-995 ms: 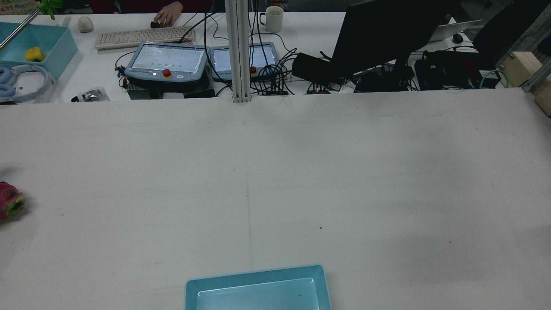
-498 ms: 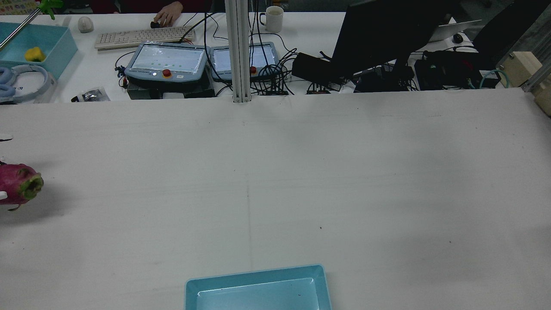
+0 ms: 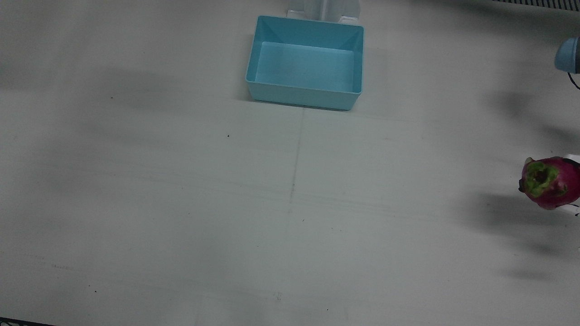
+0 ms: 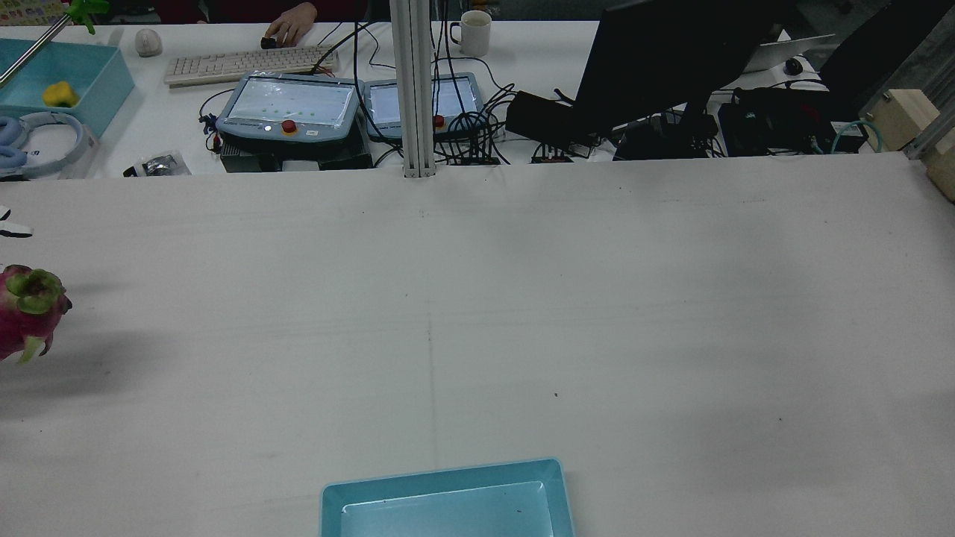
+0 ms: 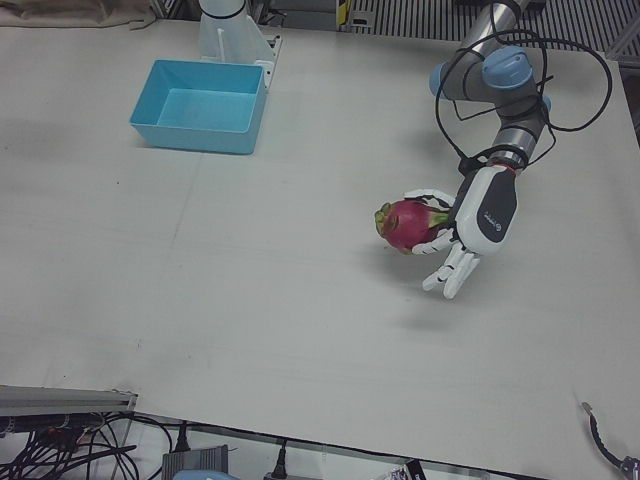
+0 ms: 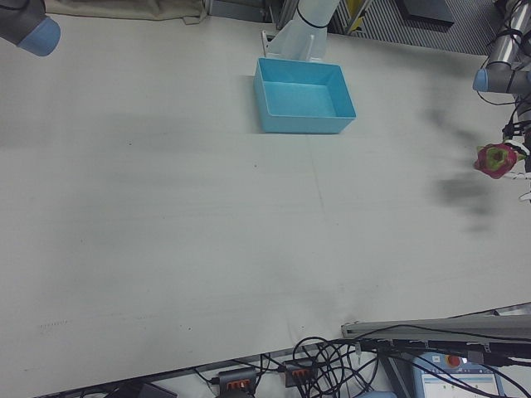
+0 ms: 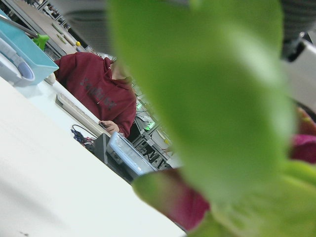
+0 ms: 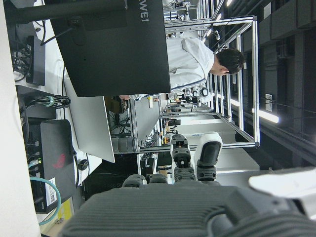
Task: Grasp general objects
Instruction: 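Drag the dragon fruit nearer the robot and release it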
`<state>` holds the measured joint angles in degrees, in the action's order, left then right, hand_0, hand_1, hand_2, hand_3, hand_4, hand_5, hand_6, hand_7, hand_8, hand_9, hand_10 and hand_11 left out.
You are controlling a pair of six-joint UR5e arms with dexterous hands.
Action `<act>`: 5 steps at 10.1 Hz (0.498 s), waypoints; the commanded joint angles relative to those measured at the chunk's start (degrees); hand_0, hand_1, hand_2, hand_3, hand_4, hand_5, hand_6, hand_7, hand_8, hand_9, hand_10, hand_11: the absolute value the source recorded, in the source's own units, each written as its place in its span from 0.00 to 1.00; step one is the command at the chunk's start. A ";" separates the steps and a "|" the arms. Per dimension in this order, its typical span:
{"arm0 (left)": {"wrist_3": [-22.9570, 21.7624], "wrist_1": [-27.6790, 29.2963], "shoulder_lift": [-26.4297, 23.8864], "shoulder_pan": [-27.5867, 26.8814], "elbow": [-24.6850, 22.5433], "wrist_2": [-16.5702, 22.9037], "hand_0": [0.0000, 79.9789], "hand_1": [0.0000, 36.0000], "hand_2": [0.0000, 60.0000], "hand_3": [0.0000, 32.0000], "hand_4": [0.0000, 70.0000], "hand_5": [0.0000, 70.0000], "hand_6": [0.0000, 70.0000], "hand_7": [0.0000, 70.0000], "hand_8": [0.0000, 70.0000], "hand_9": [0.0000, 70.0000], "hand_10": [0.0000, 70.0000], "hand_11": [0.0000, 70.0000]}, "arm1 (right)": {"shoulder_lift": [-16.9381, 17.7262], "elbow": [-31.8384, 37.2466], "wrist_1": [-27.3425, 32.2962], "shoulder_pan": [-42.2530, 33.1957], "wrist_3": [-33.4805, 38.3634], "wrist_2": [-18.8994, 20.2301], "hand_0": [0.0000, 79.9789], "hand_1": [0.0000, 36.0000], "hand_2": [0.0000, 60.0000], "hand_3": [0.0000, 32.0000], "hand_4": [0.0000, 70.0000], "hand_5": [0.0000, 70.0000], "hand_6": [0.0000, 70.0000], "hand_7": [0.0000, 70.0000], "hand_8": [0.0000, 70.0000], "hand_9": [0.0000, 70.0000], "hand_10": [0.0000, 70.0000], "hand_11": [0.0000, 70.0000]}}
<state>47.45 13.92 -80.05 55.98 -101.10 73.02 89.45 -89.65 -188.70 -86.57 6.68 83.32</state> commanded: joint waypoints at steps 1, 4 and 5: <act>-14.63 5.05 1.30 0.36 -0.24 0.19 0.66 0.38 0.35 0.00 0.89 1.00 0.49 0.59 0.35 0.21 0.21 0.31 | 0.02 0.00 0.00 0.00 0.00 0.00 0.00 0.00 0.00 0.00 0.00 0.00 0.00 0.00 0.00 0.00 0.00 0.00; -14.85 5.69 3.32 0.09 -3.91 3.61 0.64 0.40 0.55 0.00 0.89 1.00 0.53 0.63 0.34 0.19 0.31 0.45 | 0.02 0.00 0.00 0.00 0.00 0.00 0.00 0.00 0.00 0.00 0.00 0.00 0.00 0.00 0.00 0.00 0.00 0.00; -13.10 4.63 3.15 0.01 -2.97 3.71 0.65 0.43 0.57 0.00 0.90 1.00 0.53 0.63 0.32 0.18 0.30 0.44 | 0.02 0.00 0.00 0.00 0.00 0.00 0.00 0.00 0.00 0.00 0.00 0.00 0.00 0.00 0.00 0.00 0.00 0.00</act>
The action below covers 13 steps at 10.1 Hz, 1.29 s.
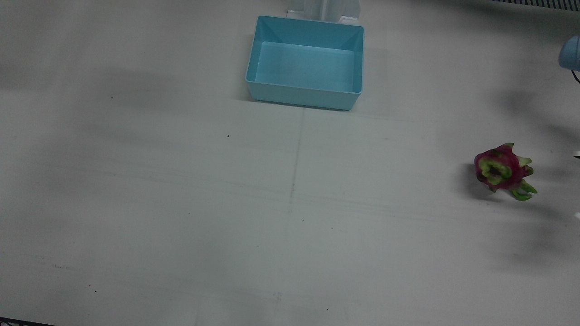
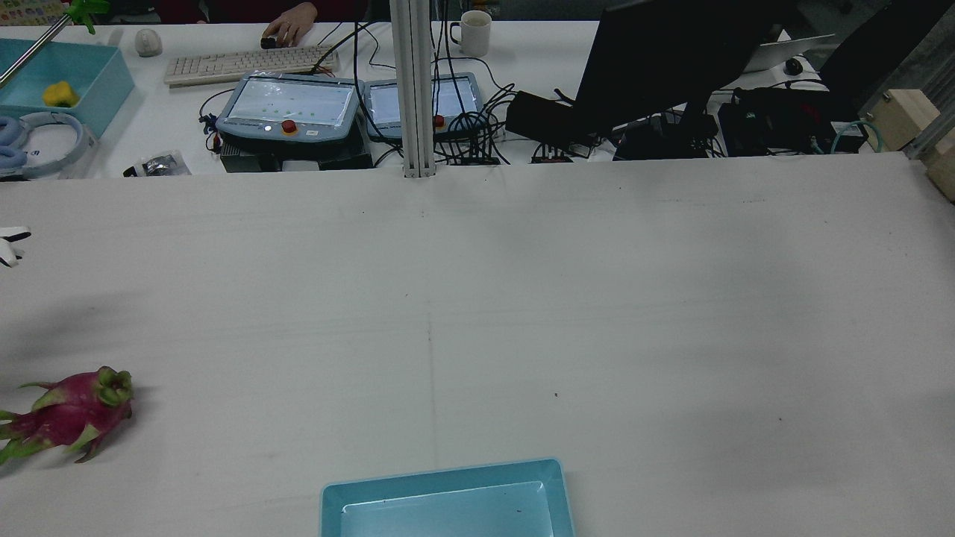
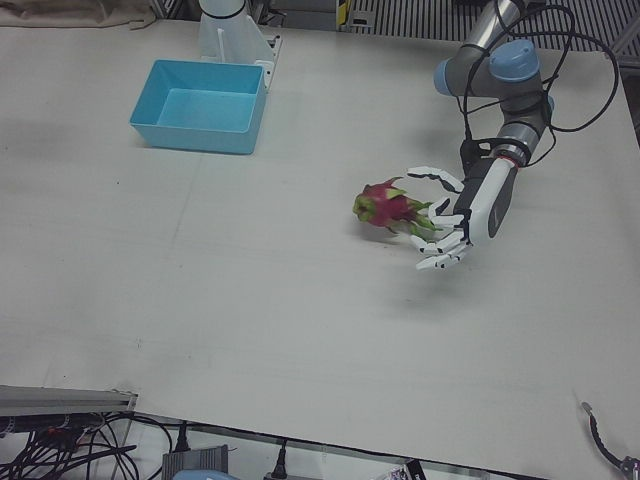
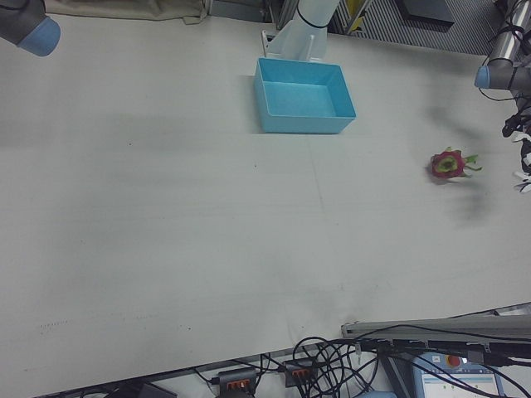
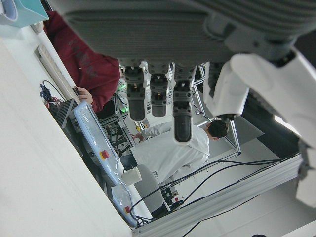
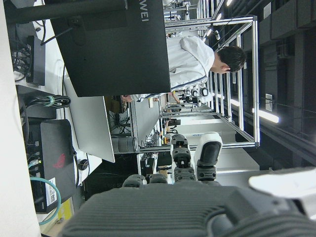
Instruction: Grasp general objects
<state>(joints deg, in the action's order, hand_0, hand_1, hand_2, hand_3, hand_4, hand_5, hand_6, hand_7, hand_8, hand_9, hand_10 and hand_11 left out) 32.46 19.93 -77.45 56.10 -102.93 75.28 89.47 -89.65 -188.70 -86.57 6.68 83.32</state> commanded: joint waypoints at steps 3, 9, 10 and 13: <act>11.19 -2.61 2.30 3.03 -0.34 1.63 0.65 0.45 0.41 0.00 0.63 0.96 0.40 0.57 0.20 0.09 0.13 0.20 | 0.00 0.00 0.00 0.00 -0.01 0.00 0.00 0.00 0.00 0.00 0.00 0.00 0.00 0.00 0.00 0.00 0.00 0.00; 16.06 -15.15 13.19 12.19 -5.42 2.86 0.73 0.43 0.00 1.00 0.00 0.18 0.00 0.24 0.00 0.03 0.00 0.00 | 0.00 0.00 0.00 0.00 -0.01 0.00 0.00 0.00 0.00 0.00 0.00 0.00 0.00 0.00 0.00 0.00 0.00 0.00; 15.97 -15.18 14.42 12.10 -5.44 4.16 0.78 0.54 0.00 1.00 0.00 0.21 0.00 0.25 0.00 0.03 0.00 0.00 | 0.00 0.00 0.00 0.00 -0.01 0.00 0.00 0.00 0.00 0.00 0.00 0.00 0.00 0.00 0.00 0.00 0.00 0.00; 18.58 -8.01 14.70 11.84 -5.17 9.25 0.77 0.59 0.00 0.94 0.00 0.14 0.00 0.15 0.00 0.01 0.00 0.00 | 0.00 0.00 0.00 0.00 -0.01 0.00 0.00 0.00 0.00 0.00 0.00 0.00 0.00 0.00 0.00 0.00 0.00 0.00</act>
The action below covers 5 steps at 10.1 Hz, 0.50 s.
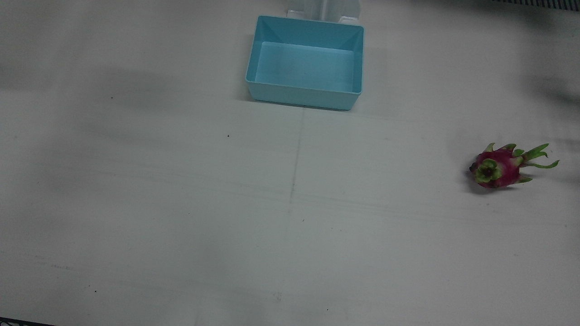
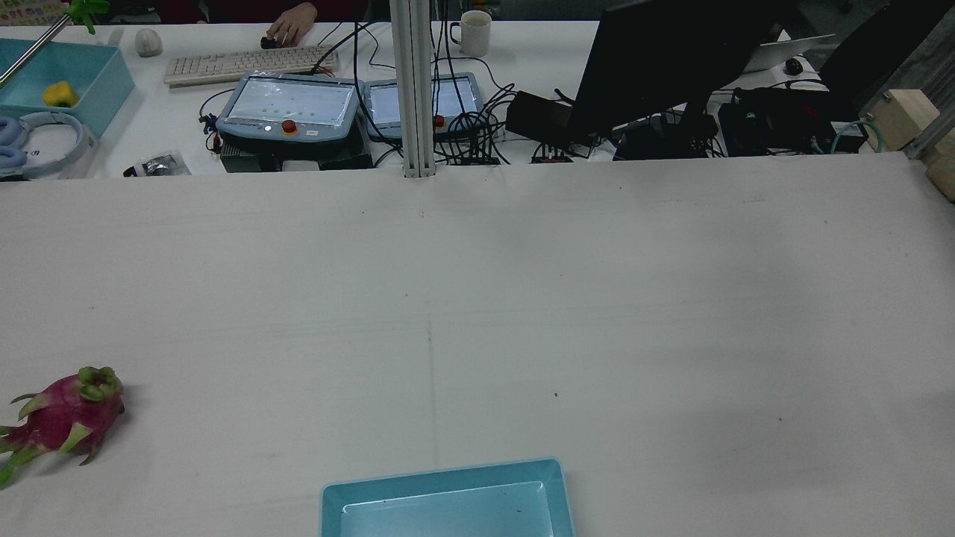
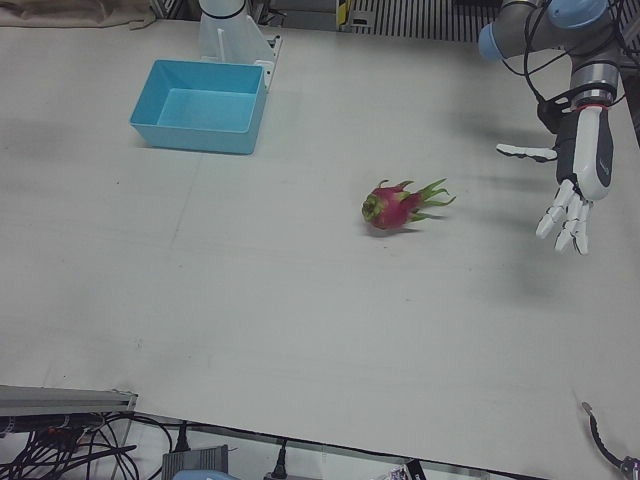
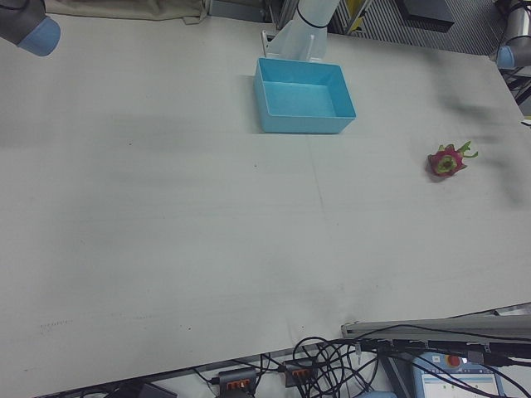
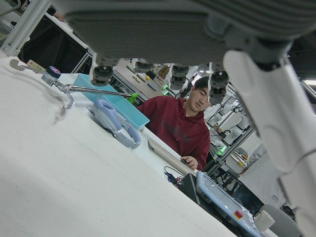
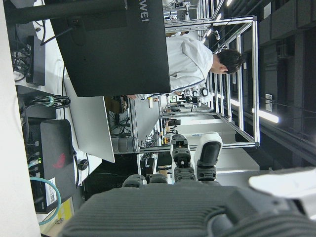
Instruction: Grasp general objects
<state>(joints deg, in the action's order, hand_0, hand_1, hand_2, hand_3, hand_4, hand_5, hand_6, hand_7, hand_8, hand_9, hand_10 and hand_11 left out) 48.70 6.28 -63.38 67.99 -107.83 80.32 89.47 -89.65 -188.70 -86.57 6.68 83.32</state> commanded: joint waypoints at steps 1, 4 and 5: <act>7.50 6.11 0.63 -0.05 -1.76 4.58 0.76 0.57 0.00 0.86 0.00 0.13 0.00 0.15 0.00 0.01 0.00 0.00 | 0.00 0.00 0.00 0.00 0.00 0.00 0.00 0.00 0.00 0.00 0.00 0.00 0.00 0.00 0.00 0.00 0.00 0.00; 19.30 4.54 0.63 -0.31 -2.21 4.84 0.82 0.57 0.00 1.00 0.00 0.22 0.00 0.23 0.00 0.02 0.00 0.00 | 0.00 0.00 0.00 0.00 0.00 0.00 0.00 0.00 0.00 0.00 0.00 0.00 0.00 0.00 0.00 0.00 0.00 0.00; 21.24 4.19 0.54 -0.40 -2.12 4.58 0.86 0.56 0.00 1.00 0.00 0.27 0.00 0.24 0.00 0.03 0.00 0.00 | 0.00 0.00 0.00 0.00 0.00 0.00 0.00 0.00 0.00 0.00 0.00 0.00 0.00 0.00 0.00 0.00 0.00 0.00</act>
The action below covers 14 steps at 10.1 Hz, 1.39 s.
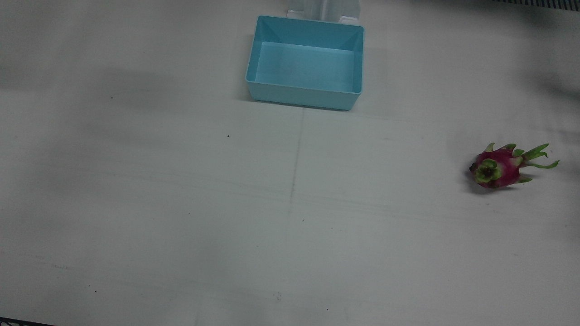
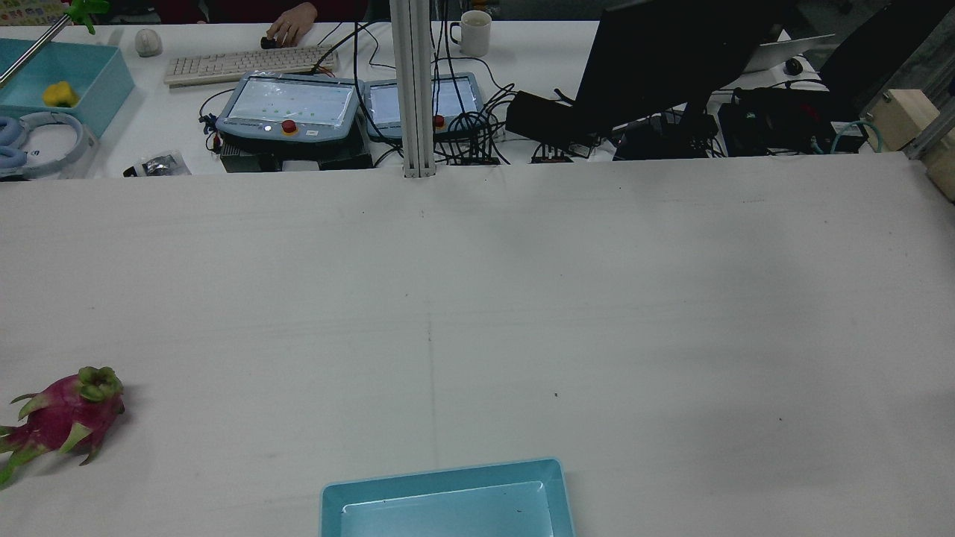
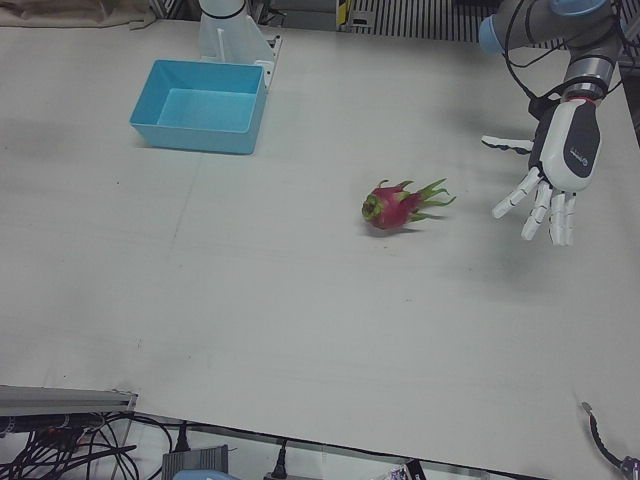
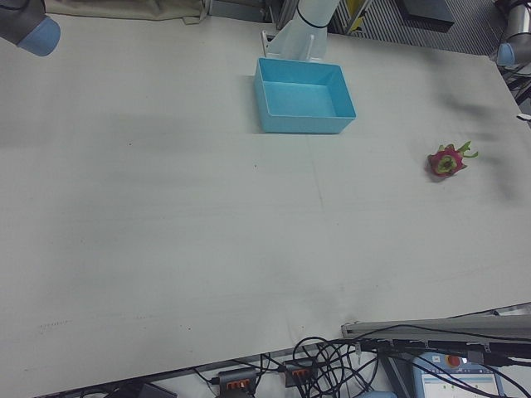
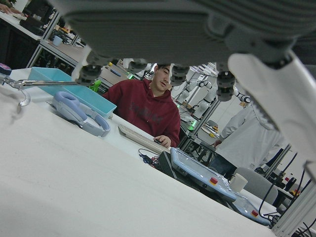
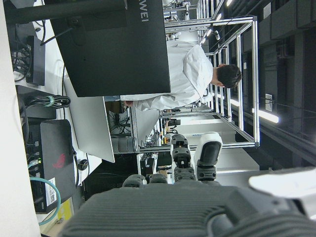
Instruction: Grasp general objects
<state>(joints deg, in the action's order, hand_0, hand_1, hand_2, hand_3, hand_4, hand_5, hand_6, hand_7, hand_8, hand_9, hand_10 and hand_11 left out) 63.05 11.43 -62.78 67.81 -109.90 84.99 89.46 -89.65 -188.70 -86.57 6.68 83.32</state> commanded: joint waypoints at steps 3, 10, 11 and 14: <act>6.12 -2.02 -1.47 -0.23 1.27 -2.01 0.92 0.58 0.00 0.99 0.00 0.45 0.03 0.27 0.00 0.03 0.00 0.00 | 0.02 0.00 0.00 0.00 0.00 0.00 0.00 0.00 0.00 0.00 0.00 0.00 0.00 0.00 0.00 0.00 0.00 0.00; -4.15 -1.67 -1.38 -0.05 1.79 -7.38 0.71 0.43 0.00 0.69 0.00 0.26 0.01 0.26 0.00 0.03 0.00 0.00 | 0.02 0.00 0.00 0.00 0.00 0.00 0.00 0.00 0.00 0.00 0.00 0.00 0.00 0.00 0.00 0.00 0.00 0.00; -6.95 -2.71 -1.21 0.04 1.71 -7.38 0.70 0.41 0.00 0.69 0.00 0.25 0.00 0.25 0.01 0.03 0.00 0.00 | 0.02 0.00 0.00 0.00 0.00 0.00 0.00 0.00 0.00 0.00 0.00 0.00 0.00 0.00 0.00 0.00 0.00 0.00; -6.80 -5.27 -1.21 0.12 0.57 -7.56 0.67 0.37 0.00 1.00 0.00 0.19 0.00 0.23 0.00 0.02 0.00 0.00 | 0.02 -0.09 0.00 0.00 0.00 0.00 0.00 0.00 0.00 0.00 0.00 0.00 0.00 0.00 0.00 0.00 0.00 0.00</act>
<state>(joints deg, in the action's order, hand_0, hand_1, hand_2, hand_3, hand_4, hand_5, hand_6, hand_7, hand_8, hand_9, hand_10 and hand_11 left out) 57.01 8.24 -63.88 67.85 -108.32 77.51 89.47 -89.65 -188.70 -86.57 6.68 83.32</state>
